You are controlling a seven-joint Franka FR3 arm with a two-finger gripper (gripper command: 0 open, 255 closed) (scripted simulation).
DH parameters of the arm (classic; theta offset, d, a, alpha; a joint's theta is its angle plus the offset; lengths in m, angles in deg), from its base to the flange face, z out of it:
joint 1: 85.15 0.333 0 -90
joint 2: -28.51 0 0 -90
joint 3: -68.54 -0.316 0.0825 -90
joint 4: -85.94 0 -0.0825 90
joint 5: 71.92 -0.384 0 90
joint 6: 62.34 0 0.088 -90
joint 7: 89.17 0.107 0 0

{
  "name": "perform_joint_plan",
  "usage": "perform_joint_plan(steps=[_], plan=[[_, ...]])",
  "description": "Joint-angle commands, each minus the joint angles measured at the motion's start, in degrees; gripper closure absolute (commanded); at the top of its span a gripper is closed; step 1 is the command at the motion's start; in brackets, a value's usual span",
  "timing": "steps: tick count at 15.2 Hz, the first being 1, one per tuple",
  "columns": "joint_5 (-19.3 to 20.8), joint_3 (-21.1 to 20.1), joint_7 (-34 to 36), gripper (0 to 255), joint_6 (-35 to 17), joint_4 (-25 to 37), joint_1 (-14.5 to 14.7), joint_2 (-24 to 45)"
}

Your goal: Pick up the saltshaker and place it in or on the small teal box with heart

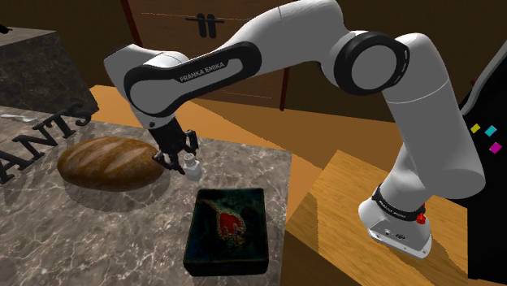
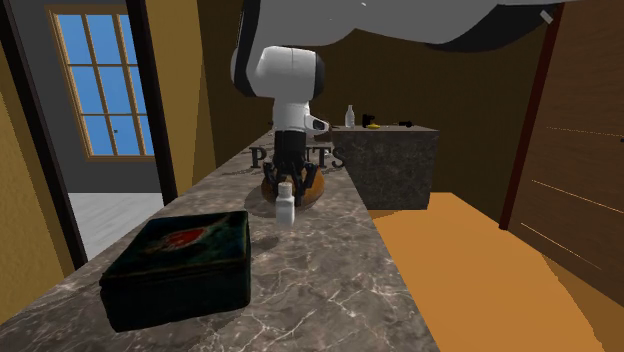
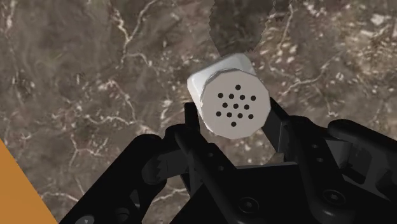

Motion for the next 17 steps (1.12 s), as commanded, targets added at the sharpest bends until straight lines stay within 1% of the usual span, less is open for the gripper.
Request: perform_joint_plan(steps=[1,10,17], plan=[[-0.1,-0.1,-0.1,255,1.2,1.0,0.0,-0.3],[-0.4,-0.3,-0.1,255,7.7,6.9,0.7,-1.0],[-0.3,-0.3,-0.1,255,13.6,13.5,1.6,-0.3]])
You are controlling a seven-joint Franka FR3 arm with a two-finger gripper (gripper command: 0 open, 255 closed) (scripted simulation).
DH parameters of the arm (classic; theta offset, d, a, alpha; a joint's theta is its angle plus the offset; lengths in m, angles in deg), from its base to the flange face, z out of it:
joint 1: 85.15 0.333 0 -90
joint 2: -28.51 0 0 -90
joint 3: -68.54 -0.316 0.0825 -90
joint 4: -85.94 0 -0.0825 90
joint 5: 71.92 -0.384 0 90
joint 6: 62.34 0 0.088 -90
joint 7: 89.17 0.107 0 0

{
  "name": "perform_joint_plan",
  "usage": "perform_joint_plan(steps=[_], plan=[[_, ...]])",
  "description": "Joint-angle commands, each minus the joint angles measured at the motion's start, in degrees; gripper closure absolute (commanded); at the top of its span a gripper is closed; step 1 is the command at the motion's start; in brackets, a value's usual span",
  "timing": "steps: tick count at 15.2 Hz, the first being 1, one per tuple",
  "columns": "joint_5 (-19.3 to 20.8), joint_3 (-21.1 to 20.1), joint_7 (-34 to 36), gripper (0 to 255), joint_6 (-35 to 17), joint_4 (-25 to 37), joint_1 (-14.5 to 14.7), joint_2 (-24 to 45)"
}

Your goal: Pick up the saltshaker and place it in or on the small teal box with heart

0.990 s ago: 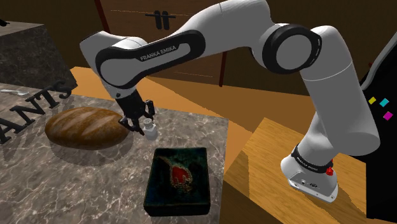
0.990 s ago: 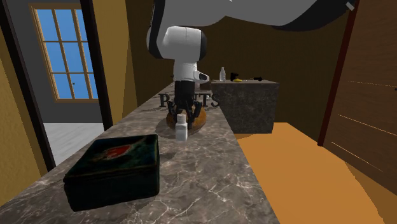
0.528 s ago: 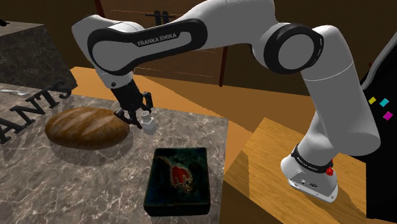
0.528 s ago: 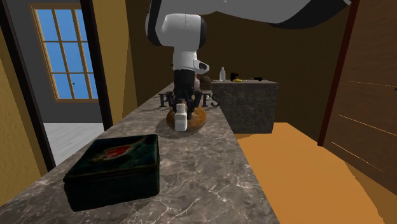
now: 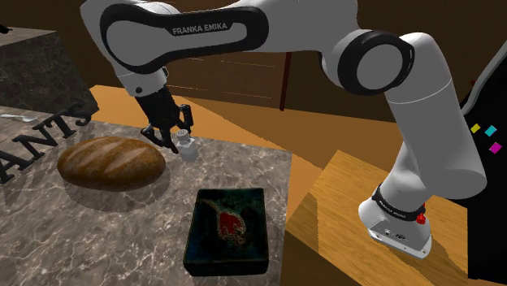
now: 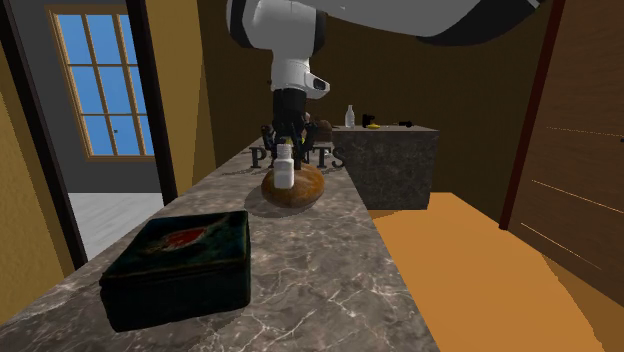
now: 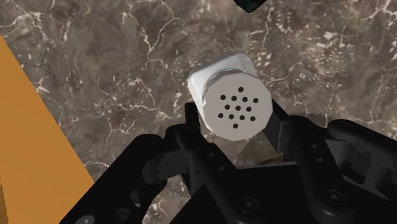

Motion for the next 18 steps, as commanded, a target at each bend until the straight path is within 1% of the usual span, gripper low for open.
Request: perform_joint_plan(steps=[1,5,9,10,11,13,15,18], plan=[[0.1,0.0,0.0,255,1.9,2.6,0.5,0.7],[0.4,0.2,0.0,255,6.0,8.0,1.4,1.9],[0.9,0.5,-0.2,255,11.0,15.7,2.9,4.4],[1.0,0.5,-0.2,255,11.7,16.8,3.2,4.9],[0.0,-0.3,0.9,255,8.3,8.7,1.9,0.3],[-1.6,-1.6,2.6,255,4.0,-1.8,0.6,-5.9],[-3.2,-2.5,4.1,255,0.9,-9.5,0.1,-10.7],[-5.4,-3.8,6.2,255,-2.6,-18.6,-0.1,-16.7]])
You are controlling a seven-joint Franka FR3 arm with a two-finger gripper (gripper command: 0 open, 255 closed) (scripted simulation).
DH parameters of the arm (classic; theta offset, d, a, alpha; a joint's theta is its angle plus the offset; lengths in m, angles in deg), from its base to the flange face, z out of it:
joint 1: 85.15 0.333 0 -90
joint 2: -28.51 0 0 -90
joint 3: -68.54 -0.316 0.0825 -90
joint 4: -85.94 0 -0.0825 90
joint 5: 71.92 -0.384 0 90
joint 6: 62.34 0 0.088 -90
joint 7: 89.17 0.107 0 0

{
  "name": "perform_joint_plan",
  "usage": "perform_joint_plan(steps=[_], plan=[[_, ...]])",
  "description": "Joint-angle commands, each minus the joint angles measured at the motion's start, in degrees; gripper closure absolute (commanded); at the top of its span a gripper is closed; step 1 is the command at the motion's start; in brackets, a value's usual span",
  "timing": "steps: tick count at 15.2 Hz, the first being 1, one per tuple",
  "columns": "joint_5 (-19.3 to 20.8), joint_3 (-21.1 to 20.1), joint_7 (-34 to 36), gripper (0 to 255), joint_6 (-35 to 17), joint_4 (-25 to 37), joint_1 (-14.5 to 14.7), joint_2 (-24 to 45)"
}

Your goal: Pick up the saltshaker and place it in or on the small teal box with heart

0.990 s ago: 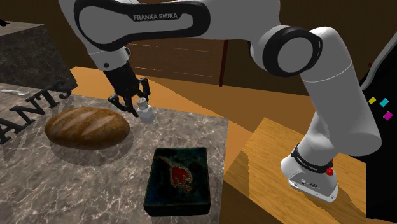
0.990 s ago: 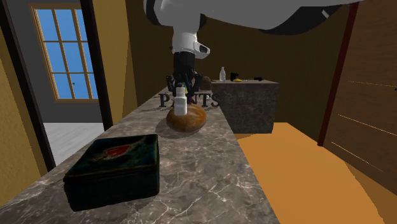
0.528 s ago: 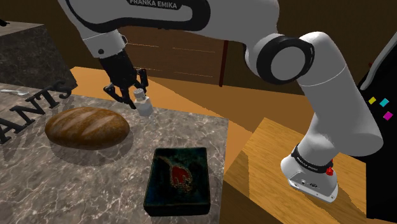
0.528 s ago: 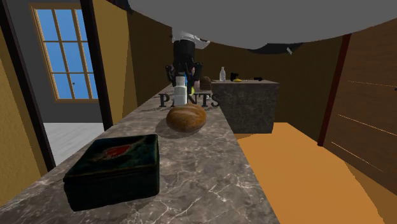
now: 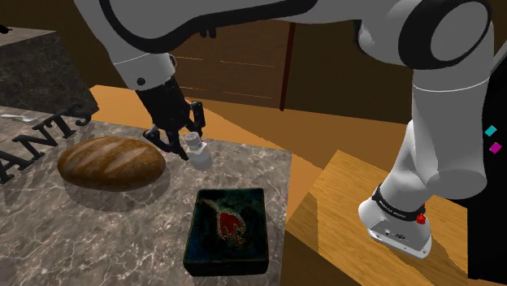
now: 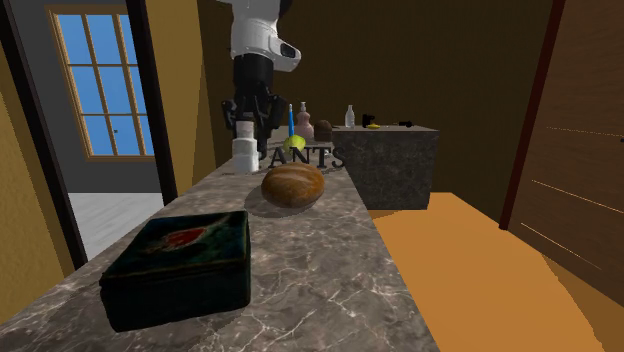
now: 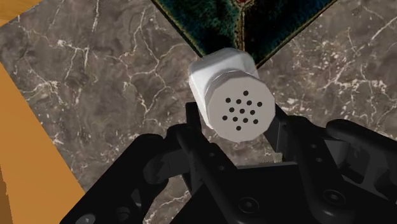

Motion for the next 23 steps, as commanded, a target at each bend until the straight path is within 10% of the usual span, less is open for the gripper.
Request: perform_joint_plan(steps=[1,8,23], plan=[[-1.3,-0.8,1.3,255,-1.6,-4.6,0.1,-3.2],[-6.6,-3.9,6.3,255,-6.8,-19.2,1.8,-14.1],[-5.9,-3.7,5.8,255,-17.1,-28.1,1.9,-12.5]])
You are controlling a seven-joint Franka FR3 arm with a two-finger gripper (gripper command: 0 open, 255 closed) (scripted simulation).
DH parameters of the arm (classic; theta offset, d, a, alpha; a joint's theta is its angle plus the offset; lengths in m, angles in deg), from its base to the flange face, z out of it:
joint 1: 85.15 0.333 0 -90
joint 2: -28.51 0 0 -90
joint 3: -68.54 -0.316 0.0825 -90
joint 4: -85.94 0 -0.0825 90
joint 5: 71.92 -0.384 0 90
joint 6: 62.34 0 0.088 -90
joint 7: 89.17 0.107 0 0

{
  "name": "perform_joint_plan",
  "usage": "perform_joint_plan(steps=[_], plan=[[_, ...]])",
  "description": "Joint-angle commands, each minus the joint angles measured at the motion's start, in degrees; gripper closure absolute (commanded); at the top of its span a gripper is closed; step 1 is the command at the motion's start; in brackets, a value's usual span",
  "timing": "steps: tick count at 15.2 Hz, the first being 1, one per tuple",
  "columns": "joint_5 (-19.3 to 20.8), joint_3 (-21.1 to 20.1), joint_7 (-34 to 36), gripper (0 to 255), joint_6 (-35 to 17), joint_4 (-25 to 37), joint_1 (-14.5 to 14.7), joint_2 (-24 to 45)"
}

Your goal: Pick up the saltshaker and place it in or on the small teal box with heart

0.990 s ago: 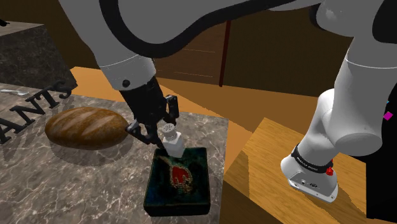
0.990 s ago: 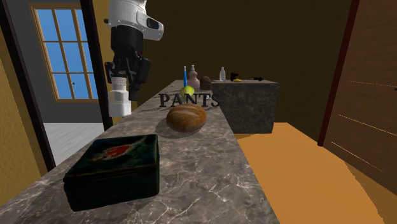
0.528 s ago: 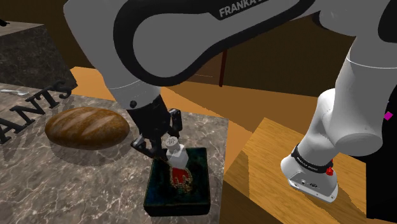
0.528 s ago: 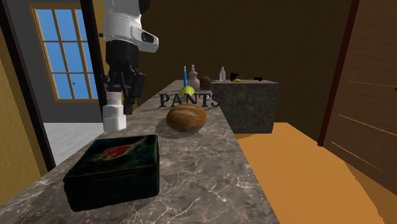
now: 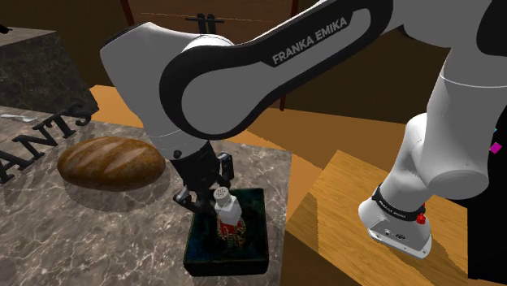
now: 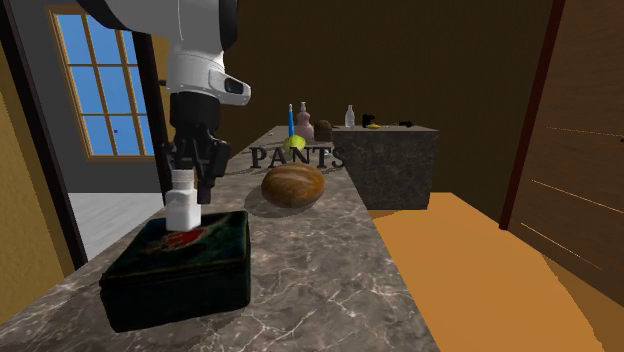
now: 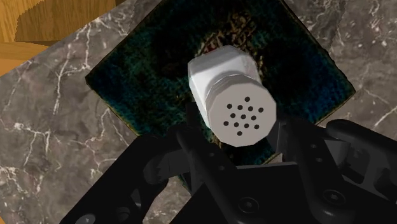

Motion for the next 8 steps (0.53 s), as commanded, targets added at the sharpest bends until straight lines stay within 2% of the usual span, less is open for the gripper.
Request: perform_joint_plan(steps=[1,7,8], plan=[[0.1,0.0,-0.1,255,-0.4,-0.3,0.0,0.1],[0.1,0.0,-0.1,255,-0.4,-0.3,0.0,0.1],[0.1,0.0,-0.1,0,-0.4,-0.3,0.0,0.1]])
